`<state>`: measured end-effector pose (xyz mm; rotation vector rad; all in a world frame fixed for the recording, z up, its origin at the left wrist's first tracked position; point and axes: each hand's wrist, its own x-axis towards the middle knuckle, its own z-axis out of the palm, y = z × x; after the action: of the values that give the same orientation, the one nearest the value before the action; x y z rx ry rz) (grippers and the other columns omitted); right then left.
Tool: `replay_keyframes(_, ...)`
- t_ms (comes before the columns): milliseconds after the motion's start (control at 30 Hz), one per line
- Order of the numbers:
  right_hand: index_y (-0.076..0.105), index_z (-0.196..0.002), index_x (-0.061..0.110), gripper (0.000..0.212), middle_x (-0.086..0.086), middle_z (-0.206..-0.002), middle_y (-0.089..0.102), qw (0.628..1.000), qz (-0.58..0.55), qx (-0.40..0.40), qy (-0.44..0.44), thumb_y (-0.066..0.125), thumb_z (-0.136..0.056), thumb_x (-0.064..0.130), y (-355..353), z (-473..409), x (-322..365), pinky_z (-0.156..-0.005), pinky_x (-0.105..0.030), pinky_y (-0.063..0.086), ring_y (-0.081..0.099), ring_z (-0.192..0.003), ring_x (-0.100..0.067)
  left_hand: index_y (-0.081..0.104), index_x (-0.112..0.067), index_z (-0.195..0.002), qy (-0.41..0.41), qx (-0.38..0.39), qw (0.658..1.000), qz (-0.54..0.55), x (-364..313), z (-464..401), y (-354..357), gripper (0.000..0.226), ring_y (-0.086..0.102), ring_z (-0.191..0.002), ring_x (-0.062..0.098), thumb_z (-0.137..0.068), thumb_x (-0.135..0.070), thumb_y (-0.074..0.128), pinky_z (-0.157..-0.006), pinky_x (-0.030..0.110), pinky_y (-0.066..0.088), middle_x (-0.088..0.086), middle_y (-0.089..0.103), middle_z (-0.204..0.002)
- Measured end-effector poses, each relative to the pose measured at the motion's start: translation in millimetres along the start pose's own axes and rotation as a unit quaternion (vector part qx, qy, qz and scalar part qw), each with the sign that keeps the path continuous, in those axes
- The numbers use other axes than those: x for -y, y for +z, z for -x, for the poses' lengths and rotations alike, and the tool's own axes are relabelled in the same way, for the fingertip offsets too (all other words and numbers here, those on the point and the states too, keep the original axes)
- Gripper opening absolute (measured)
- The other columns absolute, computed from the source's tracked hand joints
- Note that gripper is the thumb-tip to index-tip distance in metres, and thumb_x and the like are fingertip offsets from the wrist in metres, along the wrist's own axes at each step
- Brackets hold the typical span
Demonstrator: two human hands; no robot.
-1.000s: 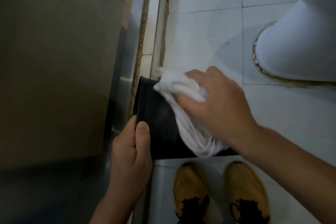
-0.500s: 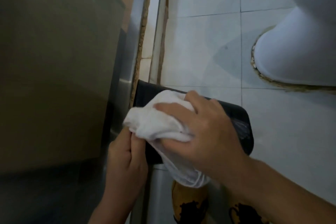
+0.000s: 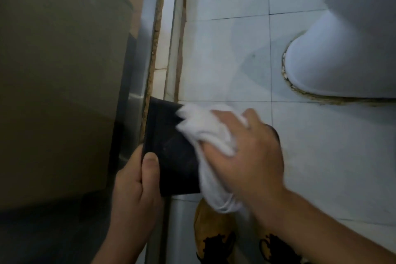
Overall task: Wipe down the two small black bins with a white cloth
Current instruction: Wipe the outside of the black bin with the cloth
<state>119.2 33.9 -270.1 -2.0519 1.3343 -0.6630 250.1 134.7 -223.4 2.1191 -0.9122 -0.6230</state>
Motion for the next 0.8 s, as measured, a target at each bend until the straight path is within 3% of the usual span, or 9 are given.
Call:
replay_keyframes(67, 0.072, -0.116, 0.026, 0.044, -0.004, -0.093, 0.062, 0.997, -0.007, -0.05, -0.063, 0.047, -0.089, 0.051, 15, 4, 28, -0.074, -0.03, 0.041, 0.054, -0.078, -0.018, 0.063, -0.031, -0.08, -0.027, -0.011, 1.0, -0.002, 3, 1, 0, 0.028, 0.06, -0.061, 0.009, -0.096, -0.035, 0.04, -0.05, 0.028, 0.045, -0.008, 0.066, -0.08)
replay_keyframes(133, 0.071, -0.119, 0.026, 0.047, -0.004, -0.093, 0.062, 0.992, -0.006, -0.052, -0.113, 0.048, -0.09, 0.054, 23, 0, 38, -0.076, -0.029, 0.037, 0.049, -0.083, -0.014, 0.063, -0.045, -0.077, -0.042, -0.025, 0.999, 0.012, 5, 2, 3, 0.031, 0.06, -0.063, 0.007, -0.095, -0.034, 0.04, -0.052, 0.024, 0.046, -0.012, 0.066, -0.079)
replay_keyframes(200, 0.069, -0.124, 0.025, 0.049, -0.005, -0.094, 0.061, 0.99, -0.019, -0.037, -0.136, 0.051, -0.089, 0.055, 22, -3, 27, -0.077, -0.03, 0.039, 0.049, -0.084, -0.015, 0.061, -0.036, -0.078, -0.031, -0.04, 0.999, 0.0, 5, 5, 5, 0.028, 0.058, -0.062, 0.008, -0.089, -0.041, 0.036, -0.049, 0.022, 0.042, -0.003, 0.063, -0.077)
replay_keyframes(300, 0.064, -0.127, 0.029, 0.05, -0.001, -0.098, 0.057, 0.998, -0.008, 0.002, -0.063, 0.05, -0.087, 0.056, 5, -10, -17, -0.072, -0.03, 0.041, 0.053, -0.082, -0.017, 0.052, -0.023, -0.07, 0.008, -0.055, 0.998, -0.039, 5, 10, 9, 0.033, 0.051, -0.054, 0.003, -0.091, -0.04, 0.032, -0.045, 0.015, 0.034, 0.005, 0.055, -0.07)
replay_keyframes(433, 0.062, -0.108, 0.03, 0.035, 0.0, -0.086, 0.054, 0.994, 0.013, 0.003, 0.111, 0.054, -0.088, 0.058, -18, -23, -84, -0.062, -0.031, 0.041, 0.058, -0.078, -0.024, 0.05, -0.021, -0.069, 0.024, -0.043, 0.999, -0.015, -1, 11, 11, 0.034, 0.046, -0.049, 0.003, -0.094, -0.035, 0.031, -0.042, 0.012, 0.031, 0.003, 0.055, -0.073)
replay_keyframes(500, 0.063, -0.107, 0.028, 0.033, -0.001, -0.085, 0.053, 0.992, 0.026, -0.02, 0.12, 0.057, -0.09, 0.056, -18, -25, -95, -0.061, -0.03, 0.039, 0.057, -0.076, -0.024, 0.054, -0.023, -0.074, 0.02, -0.035, 0.999, -0.007, 2, 10, 9, 0.034, 0.049, -0.05, 0.006, -0.094, -0.037, 0.031, -0.041, 0.011, 0.032, 0.001, 0.057, -0.073)
replay_keyframes(600, 0.063, -0.119, 0.032, 0.044, 0.002, -0.091, 0.05, 0.995, 0.058, -0.028, 0.082, 0.049, -0.087, 0.06, -9, -15, -65, -0.065, -0.029, 0.037, 0.053, -0.077, -0.02, 0.058, -0.028, -0.079, 0.008, -0.03, 0.999, -0.01, 5, 10, 8, 0.03, 0.054, -0.055, 0.001, -0.094, -0.032, 0.032, -0.044, 0.008, 0.035, -0.002, 0.061, -0.076)
replay_keyframes(700, 0.066, -0.125, 0.03, 0.05, -0.001, -0.102, 0.06, 0.997, 0.059, -0.058, -0.005, 0.054, -0.086, 0.059, 15, 0, -6, -0.075, -0.03, 0.045, 0.055, -0.086, -0.018, 0.06, -0.025, -0.092, 0.004, -0.049, 0.998, -0.029, 6, 11, 7, 0.032, 0.058, -0.063, -0.007, -0.089, -0.042, 0.033, -0.051, 0.006, 0.038, -0.008, 0.057, -0.061)
replay_keyframes(800, 0.067, -0.125, 0.025, 0.052, -0.009, -0.103, 0.063, 0.987, 0.009, -0.062, -0.145, 0.058, -0.087, 0.059, 35, 2, 39, -0.082, -0.038, 0.045, 0.055, -0.092, -0.023, 0.063, -0.049, -0.085, -0.018, -0.066, 0.998, -0.01, 7, 10, 8, 0.03, 0.061, -0.068, -0.008, -0.082, -0.05, 0.033, -0.055, 0.006, 0.043, -0.02, 0.064, -0.067)
